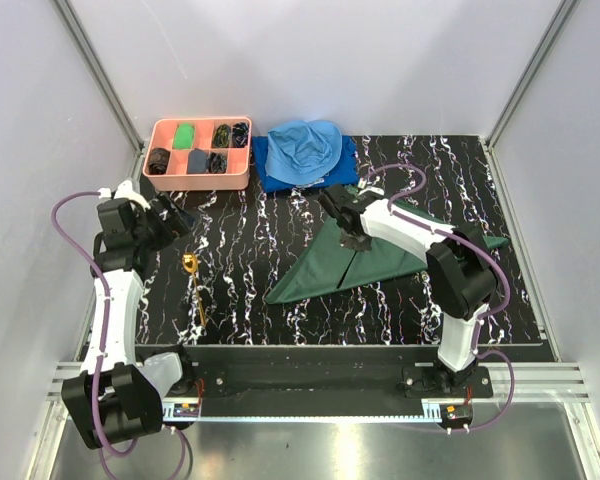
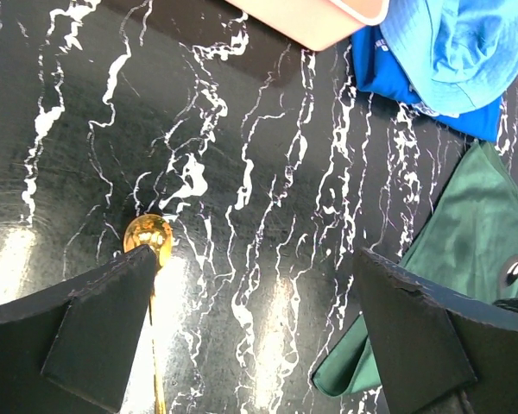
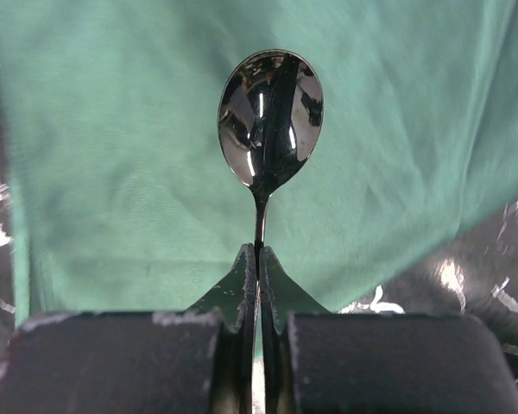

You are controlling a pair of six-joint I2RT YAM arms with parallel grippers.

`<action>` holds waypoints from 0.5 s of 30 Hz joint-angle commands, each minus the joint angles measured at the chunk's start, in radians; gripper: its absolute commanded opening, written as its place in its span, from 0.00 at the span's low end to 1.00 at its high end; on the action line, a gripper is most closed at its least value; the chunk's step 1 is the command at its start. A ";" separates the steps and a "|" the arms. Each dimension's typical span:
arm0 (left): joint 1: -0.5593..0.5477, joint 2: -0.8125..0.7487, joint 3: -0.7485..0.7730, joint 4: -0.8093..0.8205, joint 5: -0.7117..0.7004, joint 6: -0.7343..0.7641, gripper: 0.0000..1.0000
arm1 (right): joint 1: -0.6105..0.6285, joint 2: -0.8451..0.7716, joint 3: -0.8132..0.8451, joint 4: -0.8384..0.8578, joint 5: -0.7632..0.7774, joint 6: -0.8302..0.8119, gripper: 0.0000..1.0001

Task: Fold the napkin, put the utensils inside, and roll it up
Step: Place the utensil onto the napkin

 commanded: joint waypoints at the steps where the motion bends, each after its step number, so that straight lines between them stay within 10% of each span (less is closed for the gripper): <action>1: -0.016 -0.023 0.000 0.052 0.044 -0.008 0.99 | -0.010 -0.046 -0.015 -0.043 0.059 0.254 0.00; 15: -0.058 -0.023 0.005 0.043 0.042 0.003 0.99 | -0.154 -0.012 -0.056 -0.179 0.010 0.604 0.00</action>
